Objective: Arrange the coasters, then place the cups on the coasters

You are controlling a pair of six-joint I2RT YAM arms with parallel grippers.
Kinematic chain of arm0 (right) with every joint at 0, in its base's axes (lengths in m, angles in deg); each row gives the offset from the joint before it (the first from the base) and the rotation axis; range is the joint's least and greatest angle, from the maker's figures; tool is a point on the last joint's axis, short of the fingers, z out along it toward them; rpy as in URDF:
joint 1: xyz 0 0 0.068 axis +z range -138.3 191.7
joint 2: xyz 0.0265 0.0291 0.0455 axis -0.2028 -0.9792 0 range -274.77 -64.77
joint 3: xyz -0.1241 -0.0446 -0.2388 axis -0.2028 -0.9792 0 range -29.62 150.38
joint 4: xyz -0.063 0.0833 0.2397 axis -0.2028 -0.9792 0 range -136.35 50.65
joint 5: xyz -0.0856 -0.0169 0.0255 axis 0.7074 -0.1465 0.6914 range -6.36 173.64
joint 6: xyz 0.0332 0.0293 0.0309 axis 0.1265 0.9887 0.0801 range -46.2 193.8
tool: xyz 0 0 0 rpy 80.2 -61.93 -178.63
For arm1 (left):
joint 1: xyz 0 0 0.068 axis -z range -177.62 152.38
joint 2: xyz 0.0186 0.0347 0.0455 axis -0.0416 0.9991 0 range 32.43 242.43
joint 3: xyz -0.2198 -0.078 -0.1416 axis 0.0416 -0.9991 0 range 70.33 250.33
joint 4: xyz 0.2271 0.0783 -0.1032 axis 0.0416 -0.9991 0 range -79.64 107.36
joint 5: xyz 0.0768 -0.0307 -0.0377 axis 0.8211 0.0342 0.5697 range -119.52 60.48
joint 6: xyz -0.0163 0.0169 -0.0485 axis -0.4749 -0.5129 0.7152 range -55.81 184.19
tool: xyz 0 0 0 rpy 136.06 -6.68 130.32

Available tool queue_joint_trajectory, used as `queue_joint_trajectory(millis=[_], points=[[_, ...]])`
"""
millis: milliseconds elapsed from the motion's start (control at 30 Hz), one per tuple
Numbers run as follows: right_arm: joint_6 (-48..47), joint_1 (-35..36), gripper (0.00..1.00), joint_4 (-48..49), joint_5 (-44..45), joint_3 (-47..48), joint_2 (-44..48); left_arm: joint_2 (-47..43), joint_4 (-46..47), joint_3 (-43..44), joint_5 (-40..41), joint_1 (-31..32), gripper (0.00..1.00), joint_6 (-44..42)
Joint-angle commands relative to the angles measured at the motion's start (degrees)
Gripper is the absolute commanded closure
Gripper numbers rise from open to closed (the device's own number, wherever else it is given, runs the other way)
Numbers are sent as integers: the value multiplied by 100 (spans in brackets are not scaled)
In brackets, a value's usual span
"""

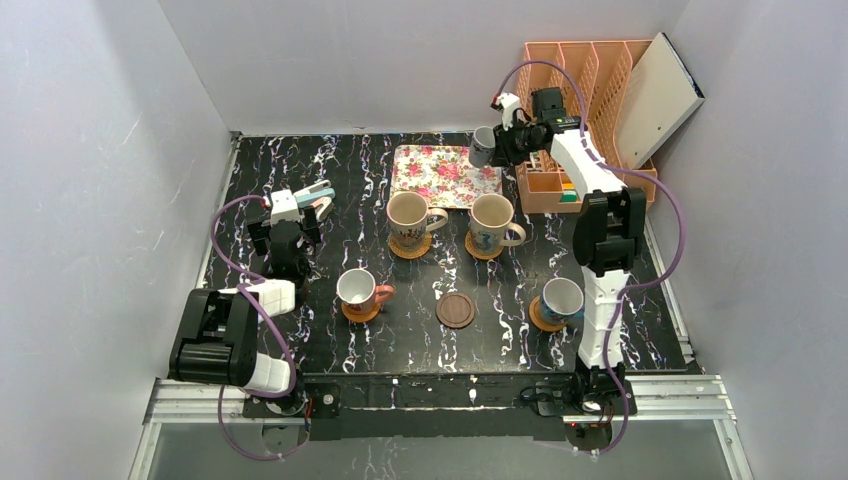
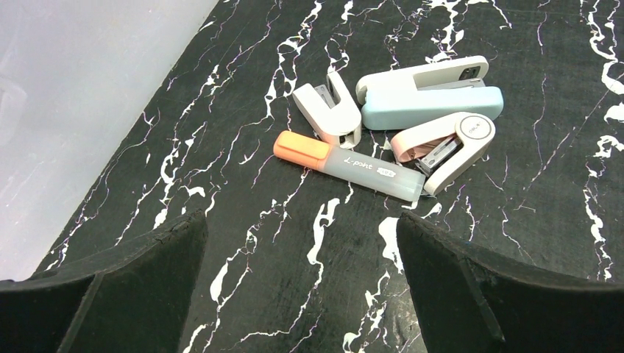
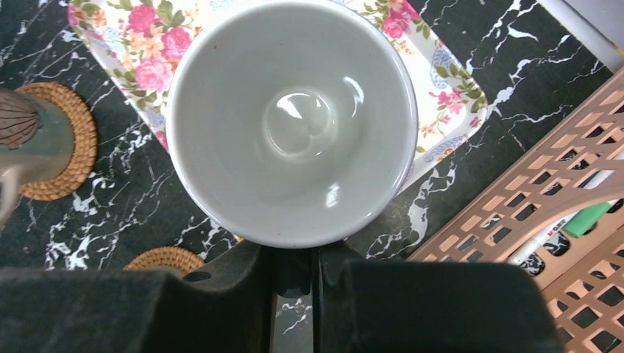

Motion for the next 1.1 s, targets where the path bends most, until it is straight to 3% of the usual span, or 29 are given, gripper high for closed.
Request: queue_joint_trajectory(millis=[0,567,1067], points=[[153,8,99,349,-385,-135,612,-121,144,117,130,-29,2,-3],[51,36,99,346,-732,-754,1604,-100,141,124,112,-29,2,-16],[-312,383,99,354,-834,-1930,2792,-156,133,87,64,-29,2,-45]])
